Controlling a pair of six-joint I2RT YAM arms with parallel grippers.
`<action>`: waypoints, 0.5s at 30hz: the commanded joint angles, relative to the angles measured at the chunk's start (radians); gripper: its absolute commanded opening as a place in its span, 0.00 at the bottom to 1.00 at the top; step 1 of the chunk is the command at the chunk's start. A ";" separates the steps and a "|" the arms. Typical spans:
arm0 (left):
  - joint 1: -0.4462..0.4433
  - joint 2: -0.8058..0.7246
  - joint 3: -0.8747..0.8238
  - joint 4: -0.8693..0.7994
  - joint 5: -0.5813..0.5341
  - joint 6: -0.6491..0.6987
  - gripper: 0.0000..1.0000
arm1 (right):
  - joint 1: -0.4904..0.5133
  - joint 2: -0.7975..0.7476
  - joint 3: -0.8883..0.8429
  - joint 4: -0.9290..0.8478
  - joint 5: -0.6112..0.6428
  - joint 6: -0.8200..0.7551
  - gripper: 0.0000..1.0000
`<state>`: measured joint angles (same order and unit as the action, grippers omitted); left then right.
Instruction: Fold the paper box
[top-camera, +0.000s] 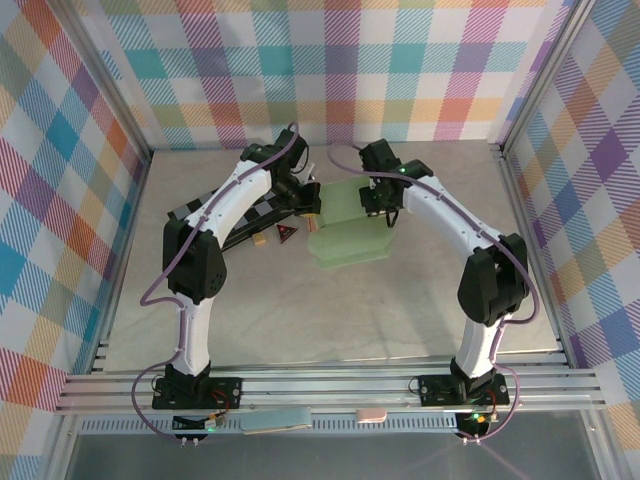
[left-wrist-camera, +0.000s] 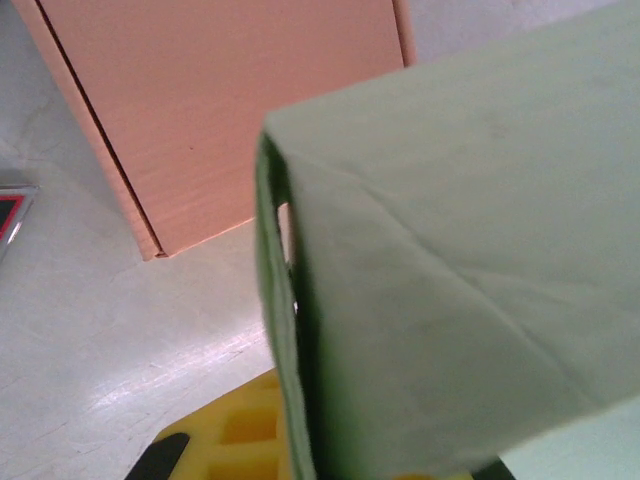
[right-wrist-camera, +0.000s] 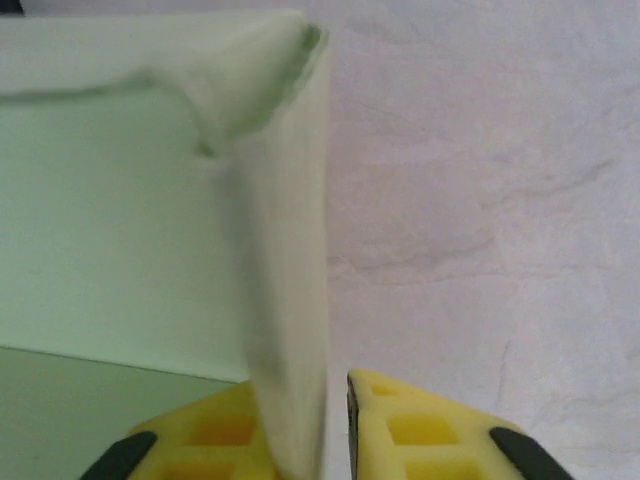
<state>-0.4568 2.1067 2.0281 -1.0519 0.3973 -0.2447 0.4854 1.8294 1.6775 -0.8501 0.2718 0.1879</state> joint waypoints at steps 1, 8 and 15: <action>-0.008 -0.016 0.035 -0.023 0.032 0.016 0.00 | -0.035 -0.016 0.047 -0.012 -0.103 -0.029 0.29; -0.008 -0.015 0.035 -0.020 0.035 0.013 0.00 | -0.036 0.055 0.105 -0.047 -0.046 -0.053 0.26; -0.011 -0.013 0.041 -0.020 0.032 0.010 0.00 | 0.003 0.149 0.212 -0.130 0.185 -0.062 0.03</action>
<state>-0.4583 2.1067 2.0377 -1.0439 0.4099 -0.2455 0.4732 1.9472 1.8404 -0.9207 0.3031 0.1352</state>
